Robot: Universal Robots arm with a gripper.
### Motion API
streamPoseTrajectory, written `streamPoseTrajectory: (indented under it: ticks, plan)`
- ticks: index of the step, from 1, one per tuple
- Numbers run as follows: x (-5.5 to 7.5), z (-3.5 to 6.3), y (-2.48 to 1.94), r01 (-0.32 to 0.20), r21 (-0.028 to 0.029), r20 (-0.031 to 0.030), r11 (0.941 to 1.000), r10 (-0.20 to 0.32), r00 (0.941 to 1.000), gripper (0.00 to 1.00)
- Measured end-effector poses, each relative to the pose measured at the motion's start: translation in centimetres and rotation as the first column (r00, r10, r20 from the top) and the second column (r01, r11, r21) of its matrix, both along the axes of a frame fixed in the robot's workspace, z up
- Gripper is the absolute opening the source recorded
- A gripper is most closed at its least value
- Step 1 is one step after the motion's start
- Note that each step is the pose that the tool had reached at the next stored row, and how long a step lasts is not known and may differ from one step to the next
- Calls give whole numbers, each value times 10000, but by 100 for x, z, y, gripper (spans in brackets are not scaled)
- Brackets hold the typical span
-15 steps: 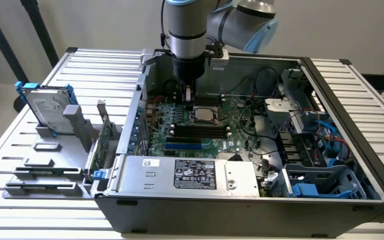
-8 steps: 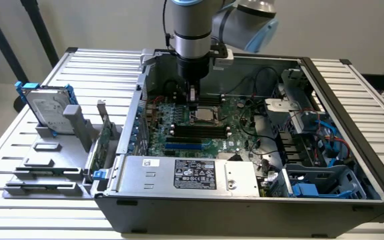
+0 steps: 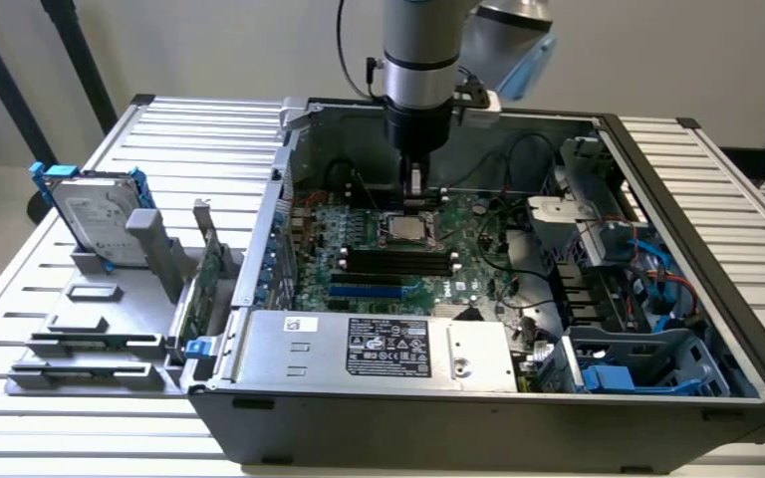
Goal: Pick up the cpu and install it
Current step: 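Close the cpu cover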
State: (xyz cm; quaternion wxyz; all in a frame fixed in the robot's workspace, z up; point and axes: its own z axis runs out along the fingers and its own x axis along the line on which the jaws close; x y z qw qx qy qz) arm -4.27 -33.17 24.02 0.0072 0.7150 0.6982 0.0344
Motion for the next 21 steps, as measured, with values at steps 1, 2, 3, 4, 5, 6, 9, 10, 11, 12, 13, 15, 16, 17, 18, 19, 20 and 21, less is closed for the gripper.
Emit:
streamPoseTrajectory:
  ticks: [1,2,3,4,5,6,9,10,11,12,13,15,16,17,18,19,20,21]
  plan:
    - [45,22,0,1,8,-7,10000,-1,10000,11]
    - [90,44,0,0,16,-14,10000,0,10000,11]
    - [135,67,0,2,23,-22,10000,-2,10000,11]
    - [179,93,0,0,27,-31,10000,0,10000,11]
    - [225,118,0,0,34,-38,10000,0,10000,11]
    - [271,145,0,1,41,-45,10000,-1,10000,11]
    - [410,227,0,0,58,-70,10000,1,10000,11]
    - [455,254,0,1,64,-77,10000,-1,10000,11]
    - [500,281,0,0,69,-85,10000,0,10000,11]
    - [545,307,0,1,76,-91,10000,0,10000,11]
    - [590,329,0,0,83,-98,10000,0,10000,11]
    - [679,350,0,-3,94,-107,10000,4,9999,11]
    - [729,351,0,-8,102,-109,9999,9,9999,11]
    - [774,352,0,-10,108,-109,9999,11,9999,11]
    - [819,352,0,-14,114,-110,9999,16,9999,11]
    - [863,352,-1,-17,119,-110,9999,18,9999,11]
    - [905,351,-1,-24,123,-110,9999,25,9999,11]
    - [939,345,-1,-32,130,-110,9999,33,9999,11]
